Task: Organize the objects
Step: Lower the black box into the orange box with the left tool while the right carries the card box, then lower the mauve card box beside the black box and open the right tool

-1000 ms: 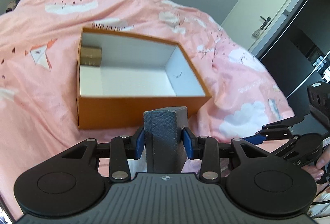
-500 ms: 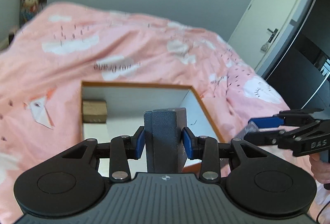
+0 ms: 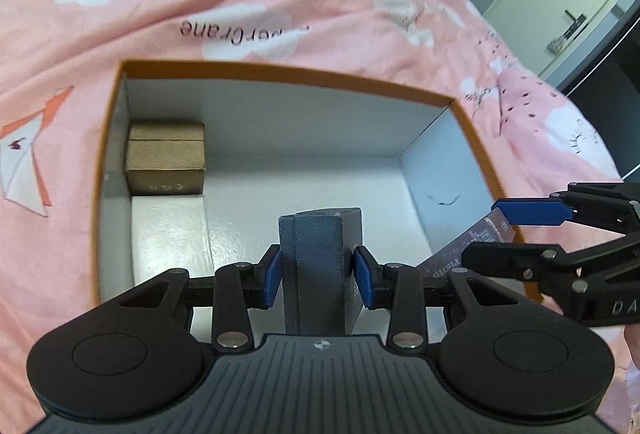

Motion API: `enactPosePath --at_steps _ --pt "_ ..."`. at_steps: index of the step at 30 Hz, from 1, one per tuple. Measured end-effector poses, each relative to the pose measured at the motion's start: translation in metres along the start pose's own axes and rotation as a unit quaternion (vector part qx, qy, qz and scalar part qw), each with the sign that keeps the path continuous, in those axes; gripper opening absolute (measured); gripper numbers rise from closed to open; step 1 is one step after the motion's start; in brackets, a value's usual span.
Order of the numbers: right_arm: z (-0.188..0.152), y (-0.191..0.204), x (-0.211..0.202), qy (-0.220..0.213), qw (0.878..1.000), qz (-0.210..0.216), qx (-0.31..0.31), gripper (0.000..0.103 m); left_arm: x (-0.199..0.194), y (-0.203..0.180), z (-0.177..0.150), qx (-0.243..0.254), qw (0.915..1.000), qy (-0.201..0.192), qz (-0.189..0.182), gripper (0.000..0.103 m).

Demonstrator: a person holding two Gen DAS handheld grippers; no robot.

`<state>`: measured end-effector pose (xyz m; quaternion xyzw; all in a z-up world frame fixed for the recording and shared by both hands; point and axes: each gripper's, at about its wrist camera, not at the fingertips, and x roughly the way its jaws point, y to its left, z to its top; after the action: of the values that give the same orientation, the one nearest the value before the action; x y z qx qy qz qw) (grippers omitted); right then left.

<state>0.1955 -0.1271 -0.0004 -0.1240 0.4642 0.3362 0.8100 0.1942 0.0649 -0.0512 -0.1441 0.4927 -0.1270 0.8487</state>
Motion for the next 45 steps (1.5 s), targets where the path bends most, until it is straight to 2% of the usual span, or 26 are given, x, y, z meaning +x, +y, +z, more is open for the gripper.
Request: enactPosePath --at_steps 5,8,10,14,18,21,23,26,31,35,38,40,45 --pt "0.008 -0.001 0.021 0.021 1.000 0.001 -0.001 0.062 0.020 0.007 0.011 -0.010 0.9994 0.020 0.026 0.043" --pt "0.014 -0.002 0.031 0.031 1.000 0.001 -0.002 0.062 0.026 0.013 0.018 -0.022 0.9991 0.025 0.026 0.043" --pt "0.018 -0.002 0.037 0.037 0.999 0.000 -0.002 0.062 0.030 0.015 0.023 -0.023 0.9983 0.031 0.044 0.043" --pt "0.026 -0.005 0.045 0.050 0.999 0.003 0.003 0.062 0.033 0.020 0.031 -0.024 0.9980 0.034 0.048 0.045" --pt "0.033 -0.005 0.057 0.072 0.997 -0.005 0.000 0.062 0.034 0.016 0.032 0.012 0.9946 0.047 0.092 0.055" --pt "0.037 -0.007 0.066 0.087 0.996 -0.013 0.000 0.062 0.032 0.016 0.032 0.031 0.9940 0.057 0.088 0.056" --pt "0.039 -0.009 0.073 0.096 0.995 -0.010 0.005 0.062 0.029 0.010 0.030 0.064 0.9920 0.059 0.091 0.062" --pt "0.046 -0.013 0.082 0.106 0.994 -0.003 0.015 0.062 0.022 0.002 0.026 0.111 0.9876 0.063 0.091 0.064" --pt "0.057 -0.014 0.092 0.108 0.994 -0.001 0.022 0.062 0.009 -0.011 0.015 0.197 0.9739 0.077 0.083 0.071" --pt "0.066 -0.016 0.104 0.106 0.994 0.003 0.036 0.062 0.015 -0.019 0.008 0.244 0.9594 0.099 0.100 0.074" --pt "0.072 -0.019 0.113 0.107 0.993 0.003 0.048 0.063 0.028 -0.024 0.005 0.260 0.9517 0.117 0.114 0.074" --pt "0.075 -0.020 0.118 0.107 0.993 0.003 0.055 0.063 0.037 -0.024 0.004 0.262 0.9498 0.118 0.124 0.072" --pt "0.075 -0.024 0.122 0.099 0.994 0.006 0.055 0.066 0.053 -0.022 0.007 0.238 0.9552 0.118 0.130 0.066"
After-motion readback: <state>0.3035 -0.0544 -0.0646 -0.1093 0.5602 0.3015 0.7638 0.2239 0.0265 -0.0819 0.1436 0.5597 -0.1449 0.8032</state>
